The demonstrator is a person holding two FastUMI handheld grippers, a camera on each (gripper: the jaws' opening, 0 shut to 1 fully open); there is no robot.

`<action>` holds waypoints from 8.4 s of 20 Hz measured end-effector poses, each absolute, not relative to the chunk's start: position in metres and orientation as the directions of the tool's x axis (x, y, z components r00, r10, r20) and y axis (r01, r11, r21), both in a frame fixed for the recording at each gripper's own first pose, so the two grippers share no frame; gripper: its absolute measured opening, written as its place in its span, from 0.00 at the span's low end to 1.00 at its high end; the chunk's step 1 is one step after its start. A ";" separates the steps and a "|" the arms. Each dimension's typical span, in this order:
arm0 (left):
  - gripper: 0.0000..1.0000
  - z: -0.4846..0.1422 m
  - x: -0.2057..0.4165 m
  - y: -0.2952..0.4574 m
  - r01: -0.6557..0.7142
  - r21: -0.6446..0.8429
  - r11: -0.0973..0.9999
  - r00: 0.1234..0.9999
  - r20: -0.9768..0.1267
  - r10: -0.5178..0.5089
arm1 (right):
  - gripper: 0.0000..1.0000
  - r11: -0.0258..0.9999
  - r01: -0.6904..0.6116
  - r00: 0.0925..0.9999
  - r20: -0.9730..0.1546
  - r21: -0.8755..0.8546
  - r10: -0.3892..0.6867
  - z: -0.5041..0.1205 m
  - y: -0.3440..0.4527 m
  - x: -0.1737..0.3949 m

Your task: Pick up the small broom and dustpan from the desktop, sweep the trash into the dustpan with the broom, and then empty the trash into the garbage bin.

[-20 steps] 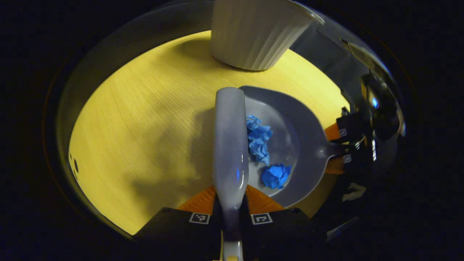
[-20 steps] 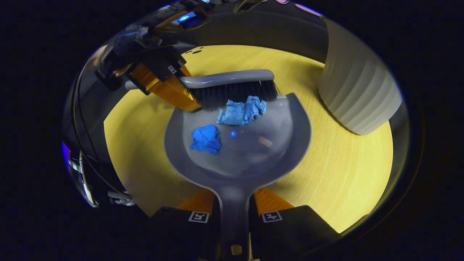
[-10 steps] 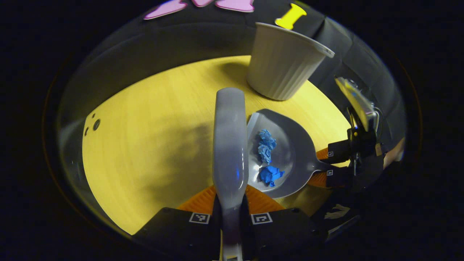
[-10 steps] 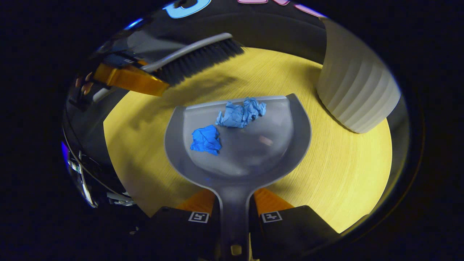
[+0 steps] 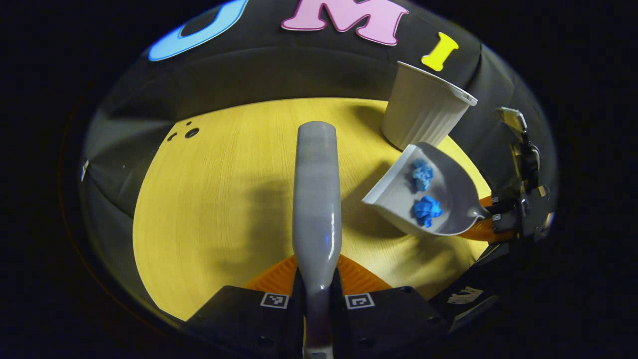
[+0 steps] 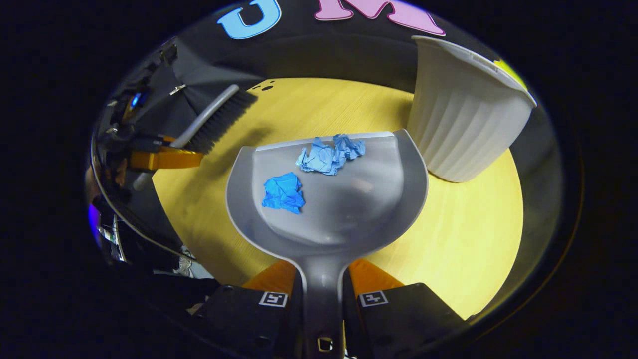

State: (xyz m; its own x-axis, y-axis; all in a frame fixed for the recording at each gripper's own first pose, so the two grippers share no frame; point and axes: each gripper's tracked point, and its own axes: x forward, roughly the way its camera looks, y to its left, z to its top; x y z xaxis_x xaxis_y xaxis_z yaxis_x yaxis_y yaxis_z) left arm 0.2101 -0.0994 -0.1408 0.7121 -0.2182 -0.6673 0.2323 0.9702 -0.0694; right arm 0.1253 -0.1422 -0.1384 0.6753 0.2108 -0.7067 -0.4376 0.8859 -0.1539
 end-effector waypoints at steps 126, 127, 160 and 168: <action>0.31 -0.201 0.178 -0.017 0.083 -0.089 0.993 0.685 -0.719 -0.122 | 0.37 0.993 -0.119 0.767 -0.633 0.018 0.104 -0.107 -0.095 0.131; 0.27 -0.201 0.180 -0.018 0.091 -0.082 0.992 0.679 -0.724 -0.122 | 0.37 0.994 -0.112 0.757 -0.646 0.015 0.095 -0.122 -0.098 0.128; 0.96 -0.140 0.158 -0.048 0.162 -0.060 0.985 0.776 -0.609 -0.164 | 0.99 1.000 -0.027 0.829 -0.559 0.012 0.029 -0.089 -0.106 0.088; 0.96 -0.019 0.132 -0.034 0.101 -0.023 0.995 0.953 -0.283 -0.103 | 0.99 1.000 -0.008 0.988 -0.153 -0.016 0.006 0.058 -0.096 0.073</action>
State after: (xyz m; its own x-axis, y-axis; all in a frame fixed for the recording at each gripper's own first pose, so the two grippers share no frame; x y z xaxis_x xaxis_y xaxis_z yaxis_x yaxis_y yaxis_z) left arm 0.1315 -0.0335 -0.0192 0.9535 -0.1030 -0.2834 0.1005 0.9947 -0.0231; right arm 0.0728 -0.0962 0.0577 0.9882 0.0058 -0.1531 -0.0084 0.9998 -0.0163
